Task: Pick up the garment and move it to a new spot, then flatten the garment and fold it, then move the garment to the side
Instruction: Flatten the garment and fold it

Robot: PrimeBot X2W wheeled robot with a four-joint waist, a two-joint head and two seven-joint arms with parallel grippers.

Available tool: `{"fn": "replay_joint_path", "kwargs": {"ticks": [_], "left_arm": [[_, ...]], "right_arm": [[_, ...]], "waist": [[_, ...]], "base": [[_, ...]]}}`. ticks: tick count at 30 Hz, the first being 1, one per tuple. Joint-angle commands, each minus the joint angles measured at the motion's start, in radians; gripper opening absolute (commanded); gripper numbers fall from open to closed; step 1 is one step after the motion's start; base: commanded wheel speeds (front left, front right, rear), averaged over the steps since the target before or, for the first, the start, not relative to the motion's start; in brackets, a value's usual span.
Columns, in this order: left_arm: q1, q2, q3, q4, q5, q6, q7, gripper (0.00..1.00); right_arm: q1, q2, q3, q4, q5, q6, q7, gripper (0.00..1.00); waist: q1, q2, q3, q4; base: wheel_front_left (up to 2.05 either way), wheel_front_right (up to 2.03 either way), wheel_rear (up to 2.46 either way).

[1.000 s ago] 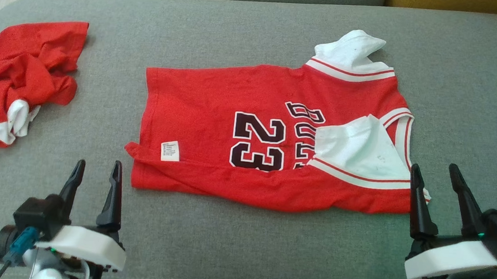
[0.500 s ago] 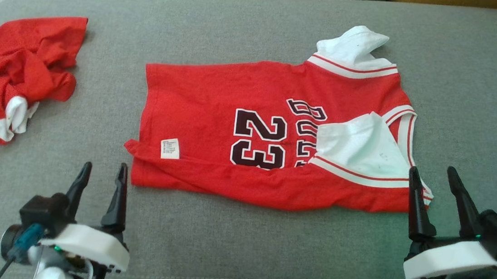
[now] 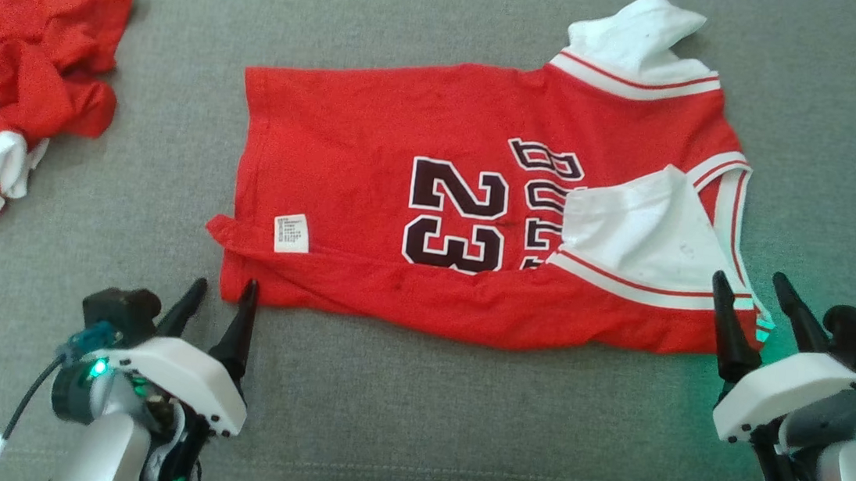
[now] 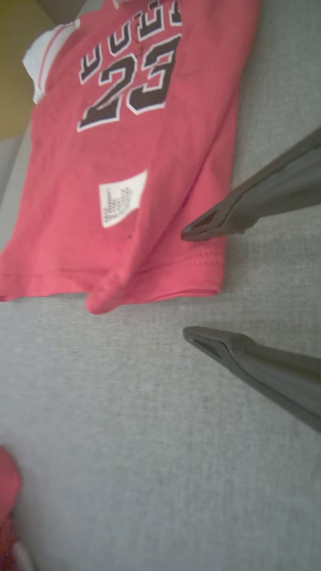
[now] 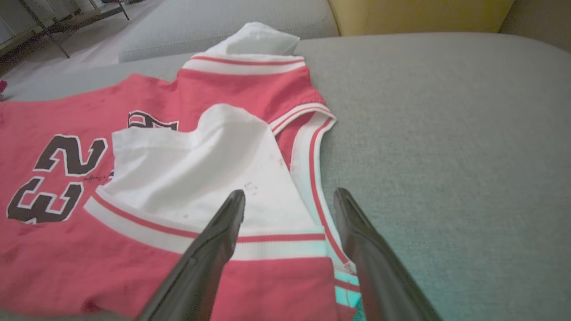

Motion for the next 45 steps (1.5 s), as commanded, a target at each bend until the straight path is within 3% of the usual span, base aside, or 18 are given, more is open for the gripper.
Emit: {"fn": "replay_joint_path", "kwargs": {"ticks": [1,8,9,10,11,13,14,16,24,32,43,44,45], "left_arm": [[-0.046,0.01,0.035,-0.011,-0.01,-0.008,0.001,1.0],[-0.076,-0.013,0.031,0.092,-0.078,-0.049,0.036,1.0],[-0.078,-0.015,0.029,0.098,-0.086,-0.055,0.04,0.73],[-0.079,-0.015,0.026,0.102,-0.092,-0.06,0.044,0.28],[-0.079,-0.014,0.024,0.104,-0.096,-0.063,0.044,0.0],[-0.077,-0.01,0.021,0.103,-0.102,-0.068,0.044,0.0],[-0.076,-0.006,0.019,0.099,-0.103,-0.07,0.043,0.0],[-0.074,0.001,0.017,0.087,-0.103,-0.073,0.037,0.0],[-0.026,0.032,0.021,-0.034,-0.103,-0.063,0.034,0.0],[0.074,0.086,0.032,-0.215,-0.134,-0.042,0.134,0.0],[0.183,0.125,0.061,-0.343,-0.164,0.011,0.213,0.0],[0.184,0.126,0.061,-0.34,-0.163,0.013,0.212,0.05],[0.185,0.125,0.061,-0.335,-0.163,0.015,0.211,0.77]], "right_arm": [[-0.023,-0.01,0.016,-0.031,0.004,-0.001,0.01,1.0],[0.011,0.01,-0.037,-0.022,0.016,-0.001,0.157,1.0],[0.017,0.012,-0.043,-0.027,0.017,-0.001,0.176,1.0],[0.021,0.016,-0.049,-0.034,0.021,-0.001,0.189,1.0],[0.026,0.022,-0.052,-0.039,0.029,-0.001,0.204,1.0],[0.033,0.028,-0.057,-0.05,0.038,-0.001,0.228,1.0],[0.035,0.031,-0.06,-0.052,0.044,-0.001,0.238,0.72],[0.037,0.034,-0.061,-0.06,0.054,-0.001,0.247,0.0],[0.06,0.044,-0.096,-0.128,0.082,-0.001,0.23,0.0],[0.156,0.063,-0.133,-0.24,0.105,-0.001,0.255,0.0],[0.289,0.086,-0.16,-0.316,0.136,-0.001,0.271,0.0],[0.292,0.087,-0.159,-0.314,0.138,-0.001,0.266,0.3],[0.293,0.087,-0.156,-0.313,0.141,-0.001,0.259,0.89]], "waist": [[0.0,0.0,0.018,0.002],[0.0,0.0,0.06,0.0],[0.0,0.0,0.062,0.0],[0.0,0.0,0.065,-0.001],[0.0,0.0,0.066,-0.003],[0.0,0.0,0.07,-0.006],[0.0,0.0,0.071,-0.006],[0.0,0.0,0.072,-0.006],[0.0,0.0,0.059,0.002],[0.0,0.0,0.016,0.01],[0.0,0.0,-0.025,0.005],[0.0,0.0,-0.027,0.004],[0.0,0.0,-0.03,0.004]], "base": [[0.0,0.0,0.0],[0.0,0.0,0.0],[0.0,0.0,0.0],[0.0,0.0,0.0],[0.0,0.0,0.0],[0.0,0.0,0.0],[0.0,0.0,0.0],[0.0,0.0,0.0],[0.0,0.0,0.0],[0.0,0.0,0.0],[0.0,0.0,0.0],[0.0,0.0,0.0],[0.0,0.0,0.0]]}}
